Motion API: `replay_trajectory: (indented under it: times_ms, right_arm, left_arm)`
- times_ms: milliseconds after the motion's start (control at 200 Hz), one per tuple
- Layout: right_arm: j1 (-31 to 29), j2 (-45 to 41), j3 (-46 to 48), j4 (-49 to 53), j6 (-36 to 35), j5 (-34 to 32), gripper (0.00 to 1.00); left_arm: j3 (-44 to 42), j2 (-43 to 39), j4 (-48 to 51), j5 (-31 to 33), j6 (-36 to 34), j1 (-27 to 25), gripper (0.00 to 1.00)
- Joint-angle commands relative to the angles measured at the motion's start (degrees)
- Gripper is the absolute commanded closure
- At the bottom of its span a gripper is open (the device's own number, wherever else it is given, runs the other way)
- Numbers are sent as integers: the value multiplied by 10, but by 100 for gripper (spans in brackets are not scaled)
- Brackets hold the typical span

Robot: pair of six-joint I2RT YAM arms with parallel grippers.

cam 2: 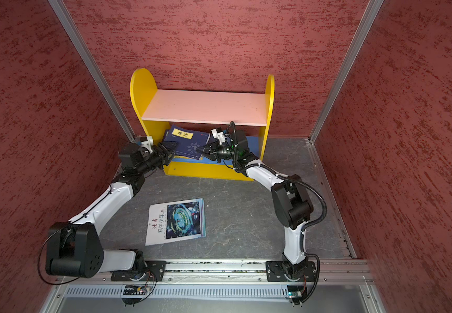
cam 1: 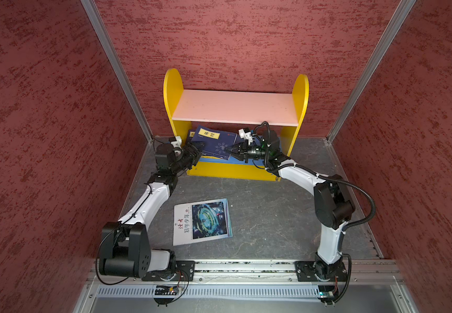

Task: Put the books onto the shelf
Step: 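Lower the blue book onto the shelf stack with both grippers, then open the left gripper and withdraw it while the right gripper holds the book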

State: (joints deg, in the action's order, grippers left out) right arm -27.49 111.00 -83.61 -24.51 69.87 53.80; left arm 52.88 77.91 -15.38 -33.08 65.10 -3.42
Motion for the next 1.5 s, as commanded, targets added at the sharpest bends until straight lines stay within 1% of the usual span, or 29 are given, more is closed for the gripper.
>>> replay_trajectory:
  times_ms: [0, 85, 200, 250, 301, 361, 406, 456, 501, 591, 656, 917, 1057, 1107, 1152, 1202, 1212, 1303, 1343, 1388, 1493]
  right_arm:
    - [9, -28, 4, -39, 5, 5, 94]
    - [9, -27, 5, -46, 11, 1, 94]
    - [9, -20, 5, -75, 33, -14, 93]
    - [10, -13, 5, -95, 48, -25, 87]
    - [9, -8, 7, -111, 64, -47, 84]
    - [9, -1, 8, -126, 79, -71, 78]
    - [8, 5, 8, -137, 91, -86, 77]
    - [6, 10, 9, -153, 104, -102, 73]
    - [5, 13, 13, -167, 113, -112, 69]
    - [-1, 12, 17, -174, 118, -124, 69]
    - [-3, 12, 18, -173, 117, -127, 69]
    - [-10, 24, 5, -174, 122, -142, 75]
    - [-11, 29, -3, -164, 116, -157, 83]
    - [-10, 32, -10, -150, 106, -163, 86]
    - [-11, 33, -20, -126, 89, -167, 87]
    - [-11, 34, -35, -83, 59, -172, 89]
    - [-11, 34, -40, -74, 53, -173, 89]
    - [-10, 38, -66, -17, 17, -175, 90]
    - [-10, 40, -76, -5, 8, -172, 90]
    - [-10, 44, -86, 8, 0, -169, 91]
    - [-10, 58, -111, 31, -14, -165, 90]
  left_arm:
    - [-7, 12, -61, -9, 17, 2, 56]
    - [-7, 18, -73, -7, 24, -2, 64]
    - [-2, 18, -75, 7, 21, -12, 81]
    - [-2, 17, -78, 17, 20, -17, 84]
    - [-2, 15, -84, 32, 23, -21, 86]
    - [-4, 15, -105, 60, 38, -27, 89]
    - [-3, 18, -115, 78, 48, -31, 91]
    - [-1, 21, -150, 97, 54, -34, 93]
    - [4, 22, -158, 112, 58, -35, 94]
    - [18, 27, -159, 125, 57, -36, 94]
    - [29, 33, -158, 123, 53, -36, 95]
    - [34, 54, -180, 131, 64, -38, 95]
    - [36, 58, -183, 129, 64, -38, 94]
    - [36, 55, -175, 127, 60, -37, 90]
    - [37, 48, -158, 127, 55, -37, 81]
    - [42, 38, -126, 125, 47, -32, 68]
    - [42, 35, -108, 125, 44, -32, 65]
    - [56, 2, -3, 126, -3, -26, 32]
    - [63, -14, 43, 125, -29, -21, 21]
    - [70, -27, 90, 116, -61, -13, 13]
    - [71, -61, 174, 80, -103, 20, 1]
